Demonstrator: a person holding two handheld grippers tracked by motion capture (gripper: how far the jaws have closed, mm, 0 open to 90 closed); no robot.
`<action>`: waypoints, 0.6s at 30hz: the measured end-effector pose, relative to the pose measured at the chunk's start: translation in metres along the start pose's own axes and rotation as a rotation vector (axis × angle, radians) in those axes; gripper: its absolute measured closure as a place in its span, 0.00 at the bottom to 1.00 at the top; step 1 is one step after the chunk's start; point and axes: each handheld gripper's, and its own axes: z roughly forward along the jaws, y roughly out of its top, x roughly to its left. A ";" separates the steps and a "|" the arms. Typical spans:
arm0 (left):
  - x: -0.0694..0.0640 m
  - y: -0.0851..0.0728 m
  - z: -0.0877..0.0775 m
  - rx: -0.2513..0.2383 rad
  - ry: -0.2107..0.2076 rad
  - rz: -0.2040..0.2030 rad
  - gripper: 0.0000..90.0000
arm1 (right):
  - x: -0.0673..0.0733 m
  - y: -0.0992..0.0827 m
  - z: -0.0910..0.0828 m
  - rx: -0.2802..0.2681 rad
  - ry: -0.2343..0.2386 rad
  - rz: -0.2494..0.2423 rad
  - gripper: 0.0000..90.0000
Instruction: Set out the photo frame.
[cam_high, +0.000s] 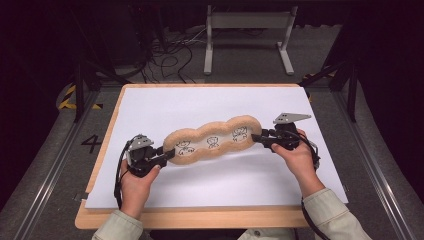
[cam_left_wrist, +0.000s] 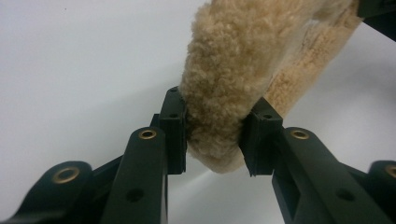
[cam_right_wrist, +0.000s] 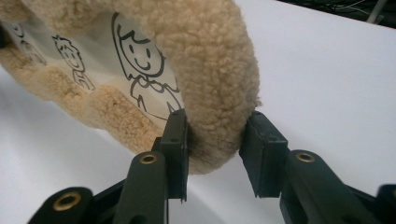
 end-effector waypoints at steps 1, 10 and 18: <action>0.000 0.000 0.000 0.000 0.000 0.000 0.73 | 0.000 0.000 0.000 0.000 0.000 0.000 0.71; 0.010 0.012 0.017 -0.042 0.003 0.043 0.71 | 0.006 -0.013 -0.011 -0.007 -0.027 0.006 0.71; 0.015 0.015 0.034 -0.048 -0.031 0.078 0.70 | 0.007 -0.026 -0.018 -0.010 -0.046 0.016 0.72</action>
